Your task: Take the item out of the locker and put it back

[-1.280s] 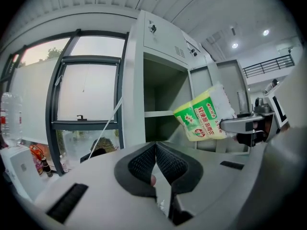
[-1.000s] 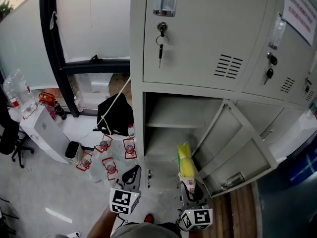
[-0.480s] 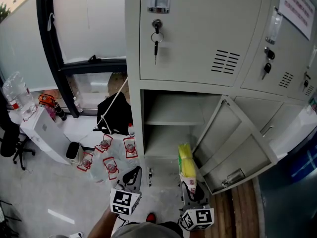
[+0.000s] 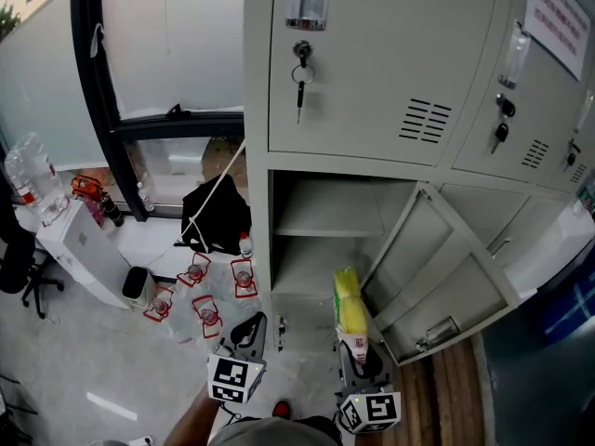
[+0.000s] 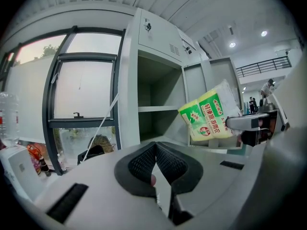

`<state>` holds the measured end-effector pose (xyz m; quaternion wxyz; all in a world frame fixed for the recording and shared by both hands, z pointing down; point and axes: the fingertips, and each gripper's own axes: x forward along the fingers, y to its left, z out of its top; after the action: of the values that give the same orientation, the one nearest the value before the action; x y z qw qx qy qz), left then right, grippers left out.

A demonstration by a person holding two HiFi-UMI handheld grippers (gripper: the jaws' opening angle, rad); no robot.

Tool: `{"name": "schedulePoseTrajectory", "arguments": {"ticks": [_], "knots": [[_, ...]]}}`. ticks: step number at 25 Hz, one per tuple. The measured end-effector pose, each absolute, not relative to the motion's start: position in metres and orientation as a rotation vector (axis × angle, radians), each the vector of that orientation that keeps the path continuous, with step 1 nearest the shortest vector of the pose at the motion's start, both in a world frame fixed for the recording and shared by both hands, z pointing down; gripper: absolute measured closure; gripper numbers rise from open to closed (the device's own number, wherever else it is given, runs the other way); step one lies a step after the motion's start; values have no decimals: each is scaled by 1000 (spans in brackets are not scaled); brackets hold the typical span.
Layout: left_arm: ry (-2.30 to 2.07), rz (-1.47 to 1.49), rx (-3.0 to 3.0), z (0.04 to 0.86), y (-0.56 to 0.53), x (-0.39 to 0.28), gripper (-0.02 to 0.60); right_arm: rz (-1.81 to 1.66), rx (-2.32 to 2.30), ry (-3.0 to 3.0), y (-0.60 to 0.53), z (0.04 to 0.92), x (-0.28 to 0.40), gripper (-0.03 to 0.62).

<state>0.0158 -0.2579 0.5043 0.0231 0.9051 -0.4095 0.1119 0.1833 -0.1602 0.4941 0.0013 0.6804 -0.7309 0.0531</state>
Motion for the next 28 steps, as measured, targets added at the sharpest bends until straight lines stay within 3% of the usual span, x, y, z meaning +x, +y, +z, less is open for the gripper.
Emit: {"name": "schedulePoseTrajectory", "arguments": {"ticks": [15,28], "knots": [[-1320,318,2785,497,-266,1,558,-449,1934,-2201,-215,392,173,430],[-1418,314,2720,500,-269,-27,558,-674,1661,-2033,-308,373,159,427]]}}
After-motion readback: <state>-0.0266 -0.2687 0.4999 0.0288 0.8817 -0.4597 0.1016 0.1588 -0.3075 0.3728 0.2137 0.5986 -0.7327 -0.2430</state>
